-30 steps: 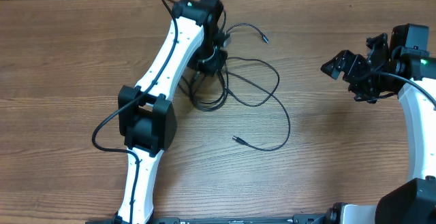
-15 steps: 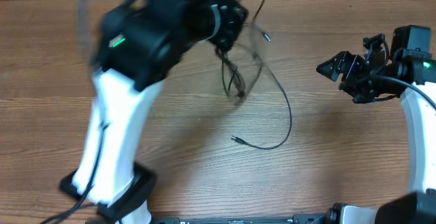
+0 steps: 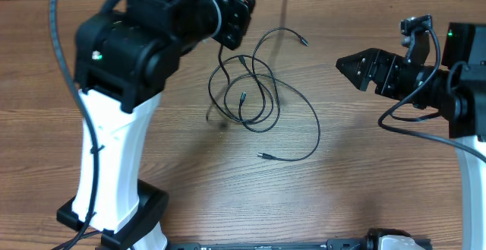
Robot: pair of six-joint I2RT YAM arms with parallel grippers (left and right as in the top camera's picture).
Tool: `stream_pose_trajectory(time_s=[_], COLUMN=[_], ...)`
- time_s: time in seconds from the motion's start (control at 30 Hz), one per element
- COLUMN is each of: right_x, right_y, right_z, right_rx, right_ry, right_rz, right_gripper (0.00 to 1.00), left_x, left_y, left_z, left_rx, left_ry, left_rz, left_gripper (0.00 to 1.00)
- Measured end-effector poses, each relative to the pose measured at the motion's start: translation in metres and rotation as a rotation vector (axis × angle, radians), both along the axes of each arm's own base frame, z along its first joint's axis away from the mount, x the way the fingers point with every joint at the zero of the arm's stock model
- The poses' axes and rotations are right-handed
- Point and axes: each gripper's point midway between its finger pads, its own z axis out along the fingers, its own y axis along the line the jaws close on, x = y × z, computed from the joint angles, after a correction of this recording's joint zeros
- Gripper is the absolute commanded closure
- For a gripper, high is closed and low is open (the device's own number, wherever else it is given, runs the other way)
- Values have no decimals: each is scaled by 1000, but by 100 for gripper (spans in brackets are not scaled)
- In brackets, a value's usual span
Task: Untangle cables
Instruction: 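Pull one cable away to the left with the left gripper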
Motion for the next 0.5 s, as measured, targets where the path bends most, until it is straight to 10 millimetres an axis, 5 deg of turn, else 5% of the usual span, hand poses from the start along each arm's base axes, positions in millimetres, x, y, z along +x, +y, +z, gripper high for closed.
stream_pose_trajectory(time_s=[0.27,0.5], right_x=[2,0], right_y=[-1,-6], right_z=[-7,-16], right_rx=[-2,-26], right_ry=[29,69], right_rz=[-2,-24], right_gripper=[9,8], left_x=[-19,-11], left_y=[62,151], left_z=[43,25], left_rx=[-56,-111], left_ry=[-88,41], left_rz=[135,431], left_gripper=[96,96])
